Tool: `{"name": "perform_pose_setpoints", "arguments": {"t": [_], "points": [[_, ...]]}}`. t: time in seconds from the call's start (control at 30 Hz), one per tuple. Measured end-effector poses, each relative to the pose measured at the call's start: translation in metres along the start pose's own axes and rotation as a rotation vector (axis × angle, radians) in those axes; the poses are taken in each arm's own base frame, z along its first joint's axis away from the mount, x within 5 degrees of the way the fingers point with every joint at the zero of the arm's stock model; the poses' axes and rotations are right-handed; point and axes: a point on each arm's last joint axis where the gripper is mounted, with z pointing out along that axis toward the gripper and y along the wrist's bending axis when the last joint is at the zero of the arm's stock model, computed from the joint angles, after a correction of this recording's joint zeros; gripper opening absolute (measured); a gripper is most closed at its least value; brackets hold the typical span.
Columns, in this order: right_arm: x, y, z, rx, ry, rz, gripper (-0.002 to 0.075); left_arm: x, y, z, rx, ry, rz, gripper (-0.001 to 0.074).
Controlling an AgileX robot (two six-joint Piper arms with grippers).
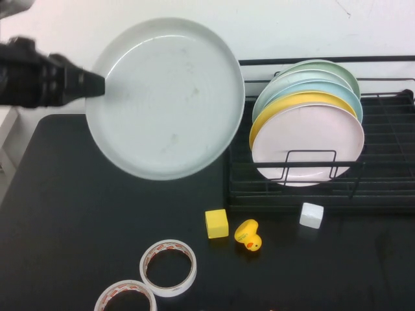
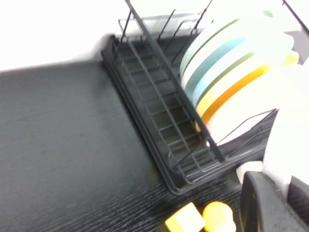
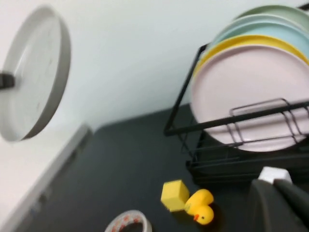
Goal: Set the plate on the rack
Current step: Hand over the plate
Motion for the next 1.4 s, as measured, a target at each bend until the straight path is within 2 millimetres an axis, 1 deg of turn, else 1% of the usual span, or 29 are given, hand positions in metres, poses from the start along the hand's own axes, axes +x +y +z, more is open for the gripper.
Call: {"name": "perform_pose_setpoints", "arguments": {"t": [0.07,0.13,0.17,0.23,0.3,0.37,0.4,0.47,0.57,0.67,0.8,0.87,1.0,1.17,1.4], "points": [[-0.020,0.009,0.007,-0.021,0.050,-0.060,0.0022,0.015,-0.010,-0.012,-0.012,-0.058,0.015,0.0004],[-0.040,0.016,0.018,-0.052,0.113,-0.121,0.0066,0.028,-0.019,-0.023,-0.017,-0.121,0.036,0.0004],[-0.052,0.021,0.024,-0.074,0.140,-0.156,0.0101,0.036,-0.024,-0.028,-0.019,-0.153,0.053,0.0004],[-0.075,0.030,0.034,-0.122,0.176,-0.217,0.0183,0.054,-0.035,-0.039,-0.015,-0.202,0.087,0.0004],[-0.094,0.038,0.046,-0.178,0.219,-0.271,0.0292,0.070,-0.044,-0.049,-0.007,-0.258,0.115,0.0004],[-0.109,0.045,0.057,-0.240,0.256,-0.334,0.0392,0.082,-0.052,-0.057,-0.002,-0.312,0.126,0.0004],[-0.115,0.049,0.063,-0.282,0.278,-0.375,0.0428,0.089,-0.055,-0.061,-0.002,-0.341,0.128,0.0004],[-0.124,0.058,0.073,-0.375,0.322,-0.444,0.0467,0.098,-0.061,-0.067,0.007,-0.394,0.129,0.0004],[-0.137,0.072,0.089,-0.509,0.354,-0.527,0.0488,0.109,-0.068,-0.073,0.038,-0.439,0.136,0.0004],[-0.146,0.085,0.102,-0.600,0.356,-0.597,0.0495,0.116,-0.072,-0.074,0.080,-0.443,0.131,0.0004],[-0.158,0.100,0.114,-0.667,0.340,-0.642,0.0498,0.117,-0.073,-0.074,0.092,-0.456,0.132,0.0004],[-0.163,0.106,0.118,-0.693,0.327,-0.641,0.0499,0.117,-0.073,-0.074,0.093,-0.463,0.133,0.0004],[-0.167,0.119,0.121,-0.782,0.322,-0.608,0.0499,0.116,-0.073,-0.074,0.095,-0.472,0.133,0.0004],[-0.159,0.128,0.132,-0.849,0.357,-0.580,0.0500,0.116,-0.073,-0.074,0.094,-0.474,0.138,0.0004],[-0.138,0.136,0.160,-0.882,0.422,-0.539,0.0500,0.115,-0.069,-0.069,0.088,-0.462,0.143,0.0004]]}}
